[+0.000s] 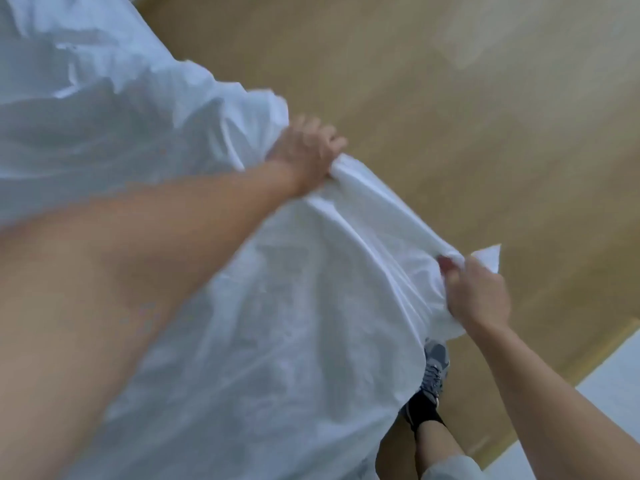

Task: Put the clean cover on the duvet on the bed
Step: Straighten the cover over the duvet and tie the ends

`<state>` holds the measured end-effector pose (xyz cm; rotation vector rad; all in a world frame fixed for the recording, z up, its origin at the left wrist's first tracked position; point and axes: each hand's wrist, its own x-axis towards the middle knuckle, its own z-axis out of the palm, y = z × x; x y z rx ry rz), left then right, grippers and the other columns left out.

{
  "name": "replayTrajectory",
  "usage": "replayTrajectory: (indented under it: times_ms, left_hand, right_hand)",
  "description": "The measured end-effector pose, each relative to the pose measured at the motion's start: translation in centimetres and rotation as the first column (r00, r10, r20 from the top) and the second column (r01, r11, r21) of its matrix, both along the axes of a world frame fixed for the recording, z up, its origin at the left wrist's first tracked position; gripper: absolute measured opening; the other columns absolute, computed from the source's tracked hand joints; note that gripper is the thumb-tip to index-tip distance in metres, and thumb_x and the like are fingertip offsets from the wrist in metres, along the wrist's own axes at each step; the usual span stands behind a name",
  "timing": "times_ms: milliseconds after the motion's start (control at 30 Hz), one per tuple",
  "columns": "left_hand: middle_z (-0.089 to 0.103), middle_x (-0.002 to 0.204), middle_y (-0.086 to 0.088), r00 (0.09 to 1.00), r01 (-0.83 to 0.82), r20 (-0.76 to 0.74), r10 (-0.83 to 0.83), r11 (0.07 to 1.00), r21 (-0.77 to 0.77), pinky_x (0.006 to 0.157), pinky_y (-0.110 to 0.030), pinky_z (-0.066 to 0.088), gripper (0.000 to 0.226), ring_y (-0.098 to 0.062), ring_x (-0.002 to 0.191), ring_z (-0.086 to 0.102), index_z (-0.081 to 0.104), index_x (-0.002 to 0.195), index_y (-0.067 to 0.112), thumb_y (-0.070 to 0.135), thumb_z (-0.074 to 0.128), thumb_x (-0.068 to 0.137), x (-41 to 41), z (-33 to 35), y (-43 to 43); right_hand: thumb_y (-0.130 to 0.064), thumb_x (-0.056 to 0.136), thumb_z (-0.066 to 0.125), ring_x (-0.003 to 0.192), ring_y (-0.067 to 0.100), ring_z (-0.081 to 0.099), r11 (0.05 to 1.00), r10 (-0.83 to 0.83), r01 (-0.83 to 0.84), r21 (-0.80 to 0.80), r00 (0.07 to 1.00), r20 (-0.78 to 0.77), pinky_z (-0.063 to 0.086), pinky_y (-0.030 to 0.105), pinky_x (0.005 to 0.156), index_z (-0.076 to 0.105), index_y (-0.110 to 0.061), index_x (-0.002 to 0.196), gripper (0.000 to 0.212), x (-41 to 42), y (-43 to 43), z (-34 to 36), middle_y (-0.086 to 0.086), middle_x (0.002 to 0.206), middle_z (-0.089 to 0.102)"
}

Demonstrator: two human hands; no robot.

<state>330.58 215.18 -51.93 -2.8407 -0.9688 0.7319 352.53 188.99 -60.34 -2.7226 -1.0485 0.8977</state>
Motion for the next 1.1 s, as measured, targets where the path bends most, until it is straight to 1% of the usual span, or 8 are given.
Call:
replayTrajectory:
  times_ms: [133, 333, 467, 533, 733, 933, 1000, 1100]
  left_hand:
    - [0.047, 0.145, -0.016, 0.852, -0.124, -0.519, 0.071, 0.990, -0.068, 0.122, -0.057, 0.003, 0.128, -0.037, 0.140, 0.039, 0.021, 0.158, 0.010, 0.089, 0.061, 0.066, -1.5, -3.8, -5.2]
    - [0.069, 0.104, 0.004, 0.877, -0.217, -0.480, 0.035, 0.918, -0.330, 0.093, -0.039, 0.053, 0.046, -0.024, 0.097, 0.063, 0.071, 0.103, 0.029, 0.057, 0.083, 0.069, 3.3, -0.6, 4.4]
    - [0.075, 0.108, 0.015, 0.722, -0.521, -0.683, 0.109, 0.736, -0.432, 0.084, -0.026, 0.057, 0.085, -0.008, 0.099, 0.071, 0.070, 0.118, 0.035, 0.060, 0.095, 0.041, -0.1, 3.4, 11.4]
    - [0.067, 0.129, 0.011, 0.705, -0.461, -0.701, 0.111, 0.823, -0.333, 0.106, -0.035, 0.048, 0.105, -0.014, 0.122, 0.062, 0.063, 0.130, 0.034, 0.067, 0.093, 0.035, -2.1, 2.2, 12.2]
    - [0.067, 0.116, 0.005, 0.923, -0.357, -0.331, 0.196, 0.755, -0.550, 0.088, -0.035, 0.046, 0.049, -0.019, 0.106, 0.060, 0.057, 0.115, 0.029, 0.025, 0.085, 0.075, -4.0, -6.3, 5.9]
    - [0.048, 0.132, -0.012, 0.917, -0.338, -0.169, 0.361, 0.929, 0.153, 0.105, -0.044, 0.033, 0.040, -0.032, 0.122, 0.045, 0.042, 0.127, 0.019, 0.016, 0.055, 0.090, -4.8, -7.2, 8.6]
    - [0.040, 0.141, -0.011, 0.952, -0.303, -0.037, 0.302, 0.953, 0.002, 0.114, -0.046, 0.025, 0.058, -0.033, 0.130, 0.040, 0.043, 0.136, 0.020, 0.010, 0.061, 0.082, -1.9, -7.0, 5.6]
    - [0.055, 0.125, -0.001, 0.890, -0.080, 0.359, 0.282, 0.871, -0.485, 0.103, -0.044, 0.042, 0.055, -0.029, 0.118, 0.053, 0.053, 0.133, 0.026, 0.025, 0.066, 0.080, 3.6, -5.7, -2.8]
  right_hand:
    - [-0.068, 0.081, 0.052, 0.104, 0.031, 0.056, 0.933, 0.227, -0.279, -0.229, 0.947, -0.228, 0.048, 0.043, 0.088, 0.053, -0.022, 0.113, 0.056, -2.2, 3.5, -0.4, 0.005, 0.117, 0.059]
    - [-0.079, 0.066, 0.069, 0.135, 0.029, 0.048, 0.932, 0.345, -0.359, 0.056, 0.824, -0.449, 0.041, 0.040, 0.105, 0.037, -0.018, 0.148, 0.107, -8.6, 11.9, -2.4, 0.003, 0.150, 0.049]
    - [-0.055, 0.089, 0.063, 0.101, 0.033, 0.064, 0.921, 0.339, -0.390, -0.011, 0.814, -0.471, 0.047, 0.035, 0.073, 0.063, -0.024, 0.091, 0.031, -9.4, 9.5, -5.1, 0.001, 0.095, 0.068]
    - [-0.061, 0.087, 0.061, 0.076, 0.030, 0.059, 0.969, 0.245, -0.233, 0.080, 0.894, -0.374, 0.037, 0.035, 0.058, 0.047, -0.024, 0.067, 0.044, -6.5, 8.6, -4.5, -0.003, 0.071, 0.057]
    - [-0.061, 0.087, 0.057, 0.058, 0.034, 0.047, 0.978, 0.138, -0.123, 0.167, 0.987, -0.081, 0.030, 0.033, 0.049, 0.033, -0.015, 0.070, 0.054, -1.9, 5.2, -3.0, 0.002, 0.058, 0.051]
    - [-0.067, 0.087, 0.060, 0.114, 0.027, 0.049, 0.983, 0.080, -0.074, 0.166, 0.996, -0.033, 0.035, 0.047, 0.095, 0.057, -0.025, 0.121, 0.054, -2.5, 7.7, -4.5, 0.000, 0.119, 0.053]
    - [-0.072, 0.089, 0.052, 0.127, 0.031, 0.044, 0.939, -0.304, 0.302, 0.164, 0.953, -0.015, 0.035, 0.051, 0.100, 0.050, -0.024, 0.136, 0.067, -0.5, 4.0, -4.2, 0.006, 0.138, 0.045]
    - [-0.078, 0.088, 0.043, 0.111, 0.030, 0.056, 0.625, -0.763, 0.781, -0.018, 0.606, -0.225, 0.045, 0.043, 0.088, 0.052, -0.018, 0.127, 0.072, -1.7, -4.5, -4.2, 0.008, 0.129, 0.054]
